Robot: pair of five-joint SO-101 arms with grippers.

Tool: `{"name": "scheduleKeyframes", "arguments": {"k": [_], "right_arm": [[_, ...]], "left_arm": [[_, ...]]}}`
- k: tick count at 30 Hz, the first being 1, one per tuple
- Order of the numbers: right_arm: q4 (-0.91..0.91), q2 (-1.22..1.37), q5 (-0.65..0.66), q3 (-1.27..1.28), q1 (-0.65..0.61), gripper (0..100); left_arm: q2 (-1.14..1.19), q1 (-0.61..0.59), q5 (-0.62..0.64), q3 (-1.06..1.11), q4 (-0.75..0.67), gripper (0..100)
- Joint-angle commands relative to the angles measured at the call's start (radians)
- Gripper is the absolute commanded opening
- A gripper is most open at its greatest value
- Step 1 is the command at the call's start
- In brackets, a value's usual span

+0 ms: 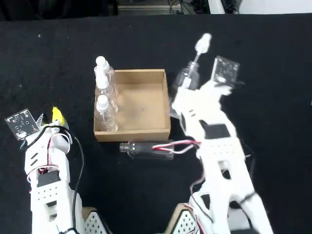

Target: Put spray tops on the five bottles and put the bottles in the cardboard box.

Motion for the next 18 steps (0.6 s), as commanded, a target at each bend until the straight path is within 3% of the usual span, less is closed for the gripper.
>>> {"name": "scheduleKeyframes", "arguments": {"k": [1, 10, 18], "right_arm": [[-0.02, -0.188, 0.123, 0.061, 0.103, 2.8], [-0.021, -0.595, 0.445, 0.226, 0.299, 2.5], [-0.02, -0.812, 0.503, 0.176, 0.279, 1.0]], "left_arm": [[-0.018, 0.002, -0.011, 0.008, -0.02, 11], [-0.018, 0.002, -0.011, 0.008, -0.02, 11], [-0.018, 0.002, -0.011, 0.008, -0.02, 11]]}}
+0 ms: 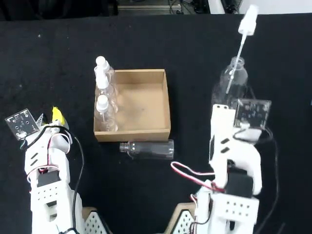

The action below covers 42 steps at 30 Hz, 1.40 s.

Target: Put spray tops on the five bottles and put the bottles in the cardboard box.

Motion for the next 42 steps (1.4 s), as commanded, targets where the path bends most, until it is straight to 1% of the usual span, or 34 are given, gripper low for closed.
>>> {"name": "scheduleKeyframes", "arguments": {"k": [1, 7, 10, 12, 19, 28, 32, 38, 40, 42], "right_arm": [[-0.017, -0.088, 0.014, -0.082, -0.008, 1.0], [-0.021, -0.128, 0.015, -0.219, -0.084, 1.0], [-0.029, -0.131, 0.009, -0.269, -0.1, 1.0], [-0.074, -0.127, 0.008, -0.291, -0.1, 1.0], [-0.195, -0.127, 0.008, -0.303, -0.1, 1.0], [-0.19, -0.117, 0.006, -0.26, -0.103, 1.0], [-0.19, -0.025, -0.02, -0.208, -0.187, 1.0], [-0.198, 0.243, -0.077, -0.251, -0.316, 1.1], [-0.199, 0.317, -0.075, -0.274, -0.321, 1.1], [-0.203, 0.384, -0.075, -0.285, -0.282, 1.1]], "left_arm": [[-0.018, 0.002, -0.011, 0.008, -0.02, 11], [-0.018, 0.002, -0.011, 0.008, -0.02, 11], [-0.018, 0.002, -0.011, 0.008, -0.02, 11], [-0.018, 0.002, -0.011, 0.008, -0.02, 11], [-0.018, 0.004, -0.011, 0.008, -0.02, 11], [-0.018, 0.004, -0.011, 0.008, -0.02, 11], [-0.018, 0.004, -0.011, 0.008, -0.02, 11], [-0.018, 0.004, -0.011, 0.008, -0.018, 11], [-0.018, 0.004, -0.011, 0.008, -0.018, 11], [-0.018, 0.004, -0.011, 0.008, -0.017, 11]]}}
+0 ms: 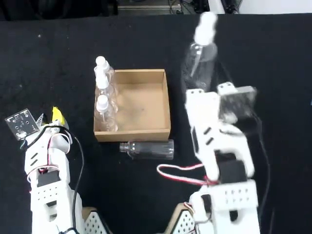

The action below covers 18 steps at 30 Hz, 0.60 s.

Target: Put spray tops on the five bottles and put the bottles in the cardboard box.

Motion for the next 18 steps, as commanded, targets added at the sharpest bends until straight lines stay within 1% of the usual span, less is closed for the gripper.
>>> {"name": "scheduleKeyframes", "arguments": {"k": [1, 3, 8, 11, 13, 18], "right_arm": [[-0.061, 0.12, -0.008, -0.073, 0.044, 1.1], [-0.137, 0.18, -0.008, -0.042, 0.107, 1.1], [-0.433, 0.351, -0.002, 0.062, 0.296, 1.1], [-0.571, 0.487, 0.025, 0.074, 0.414, 1.1], [-0.646, 0.585, 0.06, 0.074, 0.471, 1.1], [-0.918, 0.84, 0.069, 0.081, 0.6, 1.1]], "left_arm": [[-0.018, 0.004, -0.011, 0.008, -0.017, 11], [-0.018, 0.004, -0.011, 0.008, -0.017, 11], [-0.018, 0.004, -0.011, 0.008, -0.017, 11], [-0.018, 0.004, -0.011, 0.008, -0.017, 11], [-0.018, 0.004, -0.011, 0.008, -0.017, 11], [-0.018, 0.004, -0.011, 0.008, -0.017, 11]]}}
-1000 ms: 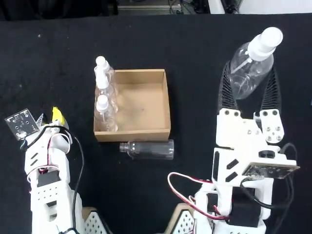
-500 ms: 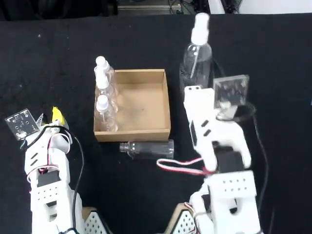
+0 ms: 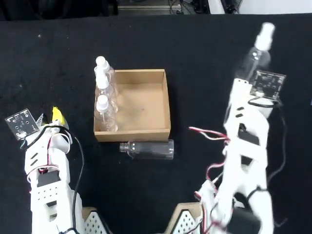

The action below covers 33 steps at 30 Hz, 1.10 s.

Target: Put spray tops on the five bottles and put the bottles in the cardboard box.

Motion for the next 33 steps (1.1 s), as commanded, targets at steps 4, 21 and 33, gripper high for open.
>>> {"name": "scheduleKeyframes", "arguments": {"k": [4, 21, 33], "right_arm": [[-0.393, 0.302, 0.009, -0.019, 0.161, 1.1], [-0.852, 0.851, 0.003, -0.209, 0.261, 1.1], [-0.99, 1.159, 0.003, -0.456, 0.265, 1.1]], "left_arm": [[-0.018, 0.004, -0.011, 0.008, -0.017, 11], [-0.018, 0.004, -0.011, 0.008, -0.017, 12], [-0.018, 0.002, -0.011, 0.018, -0.021, 12]]}}
